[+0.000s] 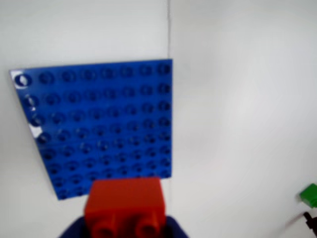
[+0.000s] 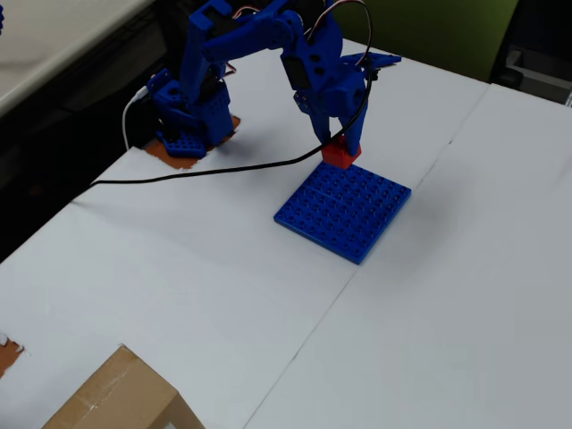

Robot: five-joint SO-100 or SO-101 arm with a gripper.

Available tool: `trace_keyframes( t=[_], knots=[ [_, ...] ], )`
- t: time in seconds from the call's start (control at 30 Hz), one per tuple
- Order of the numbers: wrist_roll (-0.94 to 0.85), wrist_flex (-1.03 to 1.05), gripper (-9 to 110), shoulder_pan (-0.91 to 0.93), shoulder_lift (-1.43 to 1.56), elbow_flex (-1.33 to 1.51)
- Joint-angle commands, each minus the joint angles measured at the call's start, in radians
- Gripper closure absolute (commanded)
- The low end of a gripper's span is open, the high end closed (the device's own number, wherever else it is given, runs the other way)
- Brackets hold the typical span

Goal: Pick up the 2x2 red block and go up the 8x8 blue block.

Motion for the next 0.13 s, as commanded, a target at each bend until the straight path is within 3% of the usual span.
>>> trace_keyframes(
  t=[0.0, 0.1],
  knots=[
    [-0.202, 0.018, 90, 0.005, 0.009, -0.043],
    [-0.202, 0.018, 90, 0.006, 0.008, -0.044]
  ],
)
